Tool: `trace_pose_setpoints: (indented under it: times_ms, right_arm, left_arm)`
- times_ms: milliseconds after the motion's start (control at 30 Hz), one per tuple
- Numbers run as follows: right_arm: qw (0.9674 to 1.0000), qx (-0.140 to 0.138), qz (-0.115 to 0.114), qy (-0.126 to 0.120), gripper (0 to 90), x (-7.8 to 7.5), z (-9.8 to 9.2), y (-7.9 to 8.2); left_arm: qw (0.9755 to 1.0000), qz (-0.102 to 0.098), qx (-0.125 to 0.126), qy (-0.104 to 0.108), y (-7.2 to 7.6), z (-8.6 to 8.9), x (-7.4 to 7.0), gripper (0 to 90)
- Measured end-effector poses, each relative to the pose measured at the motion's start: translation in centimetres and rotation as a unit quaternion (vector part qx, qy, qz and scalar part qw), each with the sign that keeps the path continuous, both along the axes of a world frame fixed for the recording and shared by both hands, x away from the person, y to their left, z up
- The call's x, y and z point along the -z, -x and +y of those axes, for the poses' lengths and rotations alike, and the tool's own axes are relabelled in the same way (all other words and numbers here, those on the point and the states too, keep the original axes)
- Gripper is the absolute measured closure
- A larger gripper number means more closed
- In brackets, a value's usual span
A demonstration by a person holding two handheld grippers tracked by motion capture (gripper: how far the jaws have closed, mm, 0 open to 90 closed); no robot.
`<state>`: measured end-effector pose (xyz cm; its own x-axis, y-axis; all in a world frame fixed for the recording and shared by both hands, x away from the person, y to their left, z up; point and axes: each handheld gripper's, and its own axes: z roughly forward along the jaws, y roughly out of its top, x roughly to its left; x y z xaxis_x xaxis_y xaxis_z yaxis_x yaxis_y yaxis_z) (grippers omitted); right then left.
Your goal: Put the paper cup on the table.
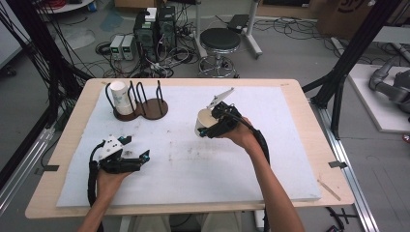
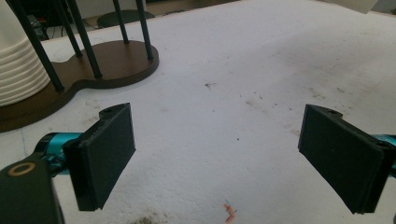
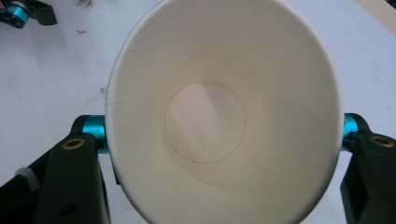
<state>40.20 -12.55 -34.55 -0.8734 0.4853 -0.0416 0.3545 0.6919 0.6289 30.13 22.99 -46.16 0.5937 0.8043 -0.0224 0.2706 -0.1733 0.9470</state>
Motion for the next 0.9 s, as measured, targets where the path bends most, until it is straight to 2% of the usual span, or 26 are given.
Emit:
trace_pose_setpoints:
  times_ms: [133, 367, 567, 733, 900]
  right_arm:
    - [1.0, 0.005, 0.002, 0.0, 29.9, 0.1, -0.2, -0.2]
    - [0.9999, 0.011, 0.002, 0.01, 29.9, 0.6, 0.1, -0.7]
    - [0.9985, 0.04, 0.01, 0.037, 29.9, 1.4, 1.0, -2.0]
    - [0.9975, 0.042, 0.01, 0.055, 29.9, 2.1, 2.0, -2.5]
    - [0.9951, 0.049, 0.017, 0.084, 29.8, 3.0, 2.8, -3.1]
  left_arm:
    - [1.0, -0.002, -0.003, 0.009, 0.1, 0.1, 0.0, 11.0]
    - [0.9999, -0.005, -0.003, 0.009, 0.1, 0.2, 0.0, 11.9]
    - [1.0, -0.004, -0.002, 0.009, 0.1, 0.2, 0.0, 12.0]
    - [0.9999, -0.005, -0.001, 0.01, 0.1, 0.2, 0.0, 12.1]
    - [0.9999, -0.005, -0.001, 0.01, 0.1, 0.1, 0.0, 12.5]
